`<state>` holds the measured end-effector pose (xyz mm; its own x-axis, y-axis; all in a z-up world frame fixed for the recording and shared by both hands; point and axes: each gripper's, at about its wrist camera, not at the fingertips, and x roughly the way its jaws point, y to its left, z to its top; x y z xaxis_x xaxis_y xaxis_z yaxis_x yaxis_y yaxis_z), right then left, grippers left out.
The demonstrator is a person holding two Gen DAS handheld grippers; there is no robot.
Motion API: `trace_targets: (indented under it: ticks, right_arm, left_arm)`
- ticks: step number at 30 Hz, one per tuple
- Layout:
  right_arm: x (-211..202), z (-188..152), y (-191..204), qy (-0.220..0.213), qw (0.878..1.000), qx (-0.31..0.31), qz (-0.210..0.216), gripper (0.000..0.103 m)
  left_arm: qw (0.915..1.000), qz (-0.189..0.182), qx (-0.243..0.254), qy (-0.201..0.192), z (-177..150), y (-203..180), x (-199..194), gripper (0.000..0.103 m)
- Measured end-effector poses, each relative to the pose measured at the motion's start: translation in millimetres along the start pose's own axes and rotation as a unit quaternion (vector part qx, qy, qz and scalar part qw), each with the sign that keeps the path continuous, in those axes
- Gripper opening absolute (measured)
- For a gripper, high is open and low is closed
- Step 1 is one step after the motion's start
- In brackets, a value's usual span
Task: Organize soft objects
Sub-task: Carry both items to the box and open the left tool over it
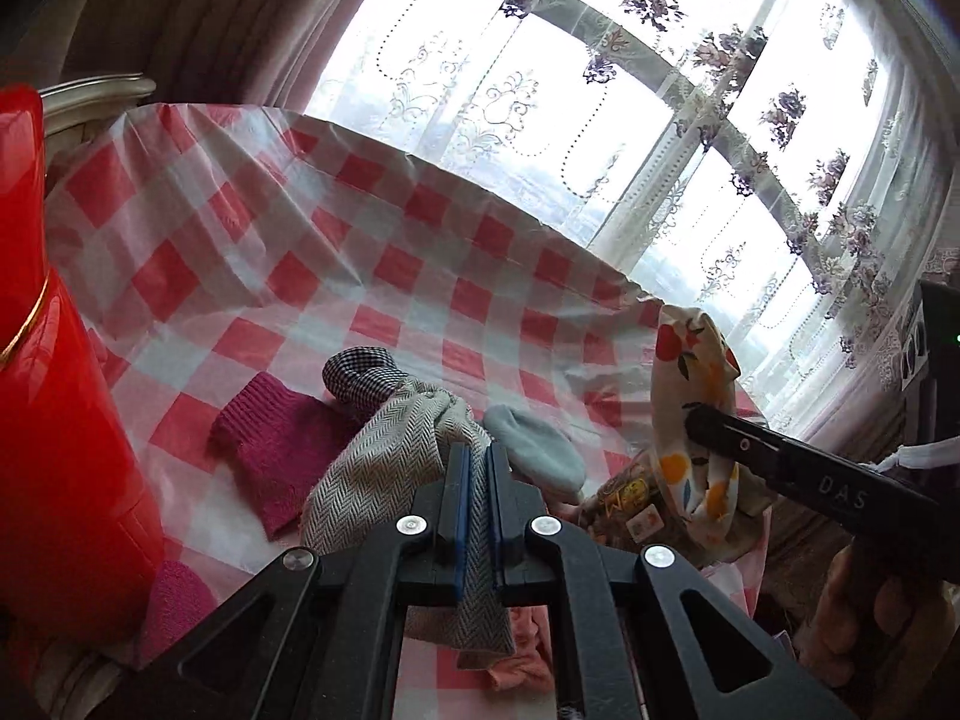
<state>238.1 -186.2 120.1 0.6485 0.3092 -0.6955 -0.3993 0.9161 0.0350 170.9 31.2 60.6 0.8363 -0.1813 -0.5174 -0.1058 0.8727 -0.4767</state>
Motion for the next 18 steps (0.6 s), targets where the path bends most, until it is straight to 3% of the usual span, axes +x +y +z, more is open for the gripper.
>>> trace_targets:
  ticks: [8, 18]
  right_arm:
    - [-64, -44, -61, 0.002, 0.999, 0.048, -0.019, 0.046]
    - [-129, -133, -175, 0.037, 0.982, 0.154, -0.101, 0.046]
  left_arm:
    - [0.9985, -0.031, 0.042, -0.015, -16, -36, -31, 0.006]
    - [0.9904, -0.099, 0.096, 0.013, -45, -100, -52, 0.006]
